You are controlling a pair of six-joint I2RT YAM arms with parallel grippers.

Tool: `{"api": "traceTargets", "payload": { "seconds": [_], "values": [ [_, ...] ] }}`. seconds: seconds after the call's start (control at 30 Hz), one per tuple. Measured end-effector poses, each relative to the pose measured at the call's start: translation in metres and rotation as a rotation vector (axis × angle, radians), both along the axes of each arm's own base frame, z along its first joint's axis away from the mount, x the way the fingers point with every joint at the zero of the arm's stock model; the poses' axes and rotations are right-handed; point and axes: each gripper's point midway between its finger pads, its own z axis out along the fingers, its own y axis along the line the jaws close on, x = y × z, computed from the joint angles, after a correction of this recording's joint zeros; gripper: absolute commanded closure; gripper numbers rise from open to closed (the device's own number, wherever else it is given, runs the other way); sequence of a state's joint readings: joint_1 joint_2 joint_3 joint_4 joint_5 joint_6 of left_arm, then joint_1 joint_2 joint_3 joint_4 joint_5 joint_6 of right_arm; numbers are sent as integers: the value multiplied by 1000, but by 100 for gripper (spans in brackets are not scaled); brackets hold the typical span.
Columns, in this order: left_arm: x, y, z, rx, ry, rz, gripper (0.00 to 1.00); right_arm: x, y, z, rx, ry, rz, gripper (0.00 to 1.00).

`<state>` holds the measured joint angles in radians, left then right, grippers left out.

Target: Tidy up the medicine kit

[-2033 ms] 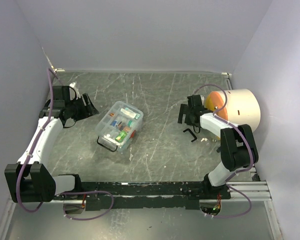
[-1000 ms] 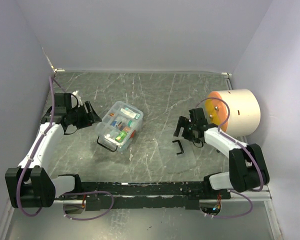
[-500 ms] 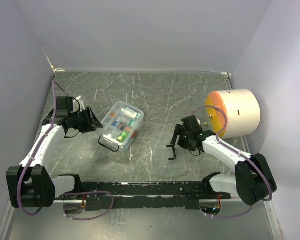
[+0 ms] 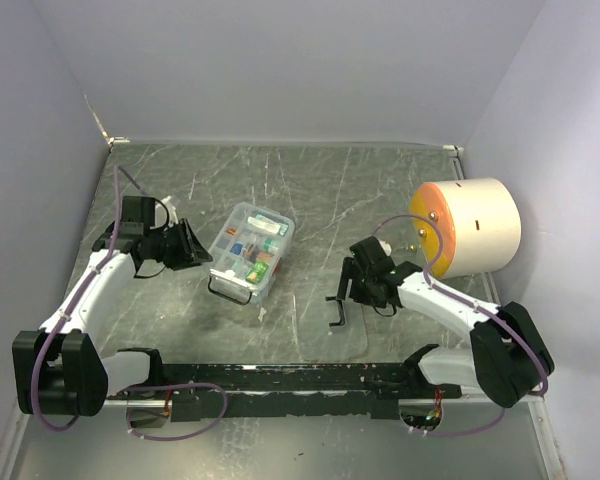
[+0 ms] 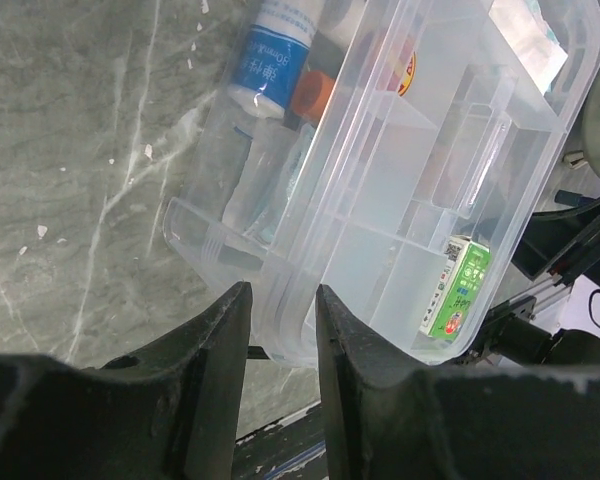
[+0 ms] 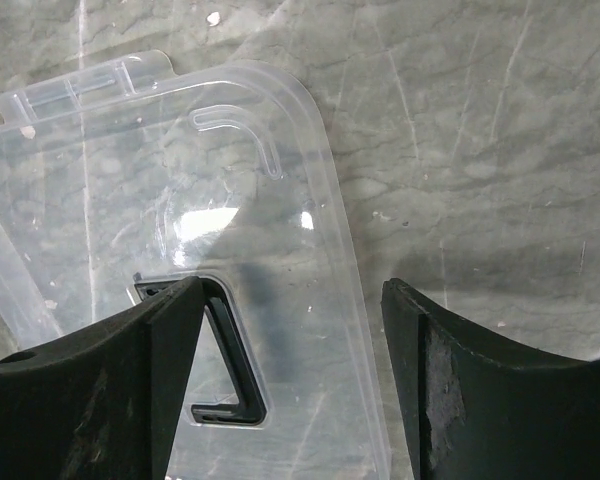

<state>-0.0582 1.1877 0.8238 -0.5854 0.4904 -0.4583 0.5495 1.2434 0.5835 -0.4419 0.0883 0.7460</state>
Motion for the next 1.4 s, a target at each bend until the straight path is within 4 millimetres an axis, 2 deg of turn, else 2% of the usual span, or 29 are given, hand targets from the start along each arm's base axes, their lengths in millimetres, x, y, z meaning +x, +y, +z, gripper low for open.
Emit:
{"api": "traceTargets", "payload": {
  "seconds": [0.23,0.47,0.6,0.97,1.23,1.4],
  "values": [
    [-2,-9,-2,-34,9,-4,54,-5,4,3,-38,4,21,25],
    [0,-7,0,-19,-1,16,42,-21,3,6,-57,27,53,23],
    [5,-4,9,-8,-39,26,38,-25,6,7,-47,32,71,23],
    [24,3,45,39,-169,39,35,-35,15,1,-43,63,122,25],
    [28,8,62,70,-226,46,35,-33,19,-2,-45,60,117,43],
    [30,9,69,75,-250,41,34,-22,18,-1,-49,19,44,53]
  ]
}}
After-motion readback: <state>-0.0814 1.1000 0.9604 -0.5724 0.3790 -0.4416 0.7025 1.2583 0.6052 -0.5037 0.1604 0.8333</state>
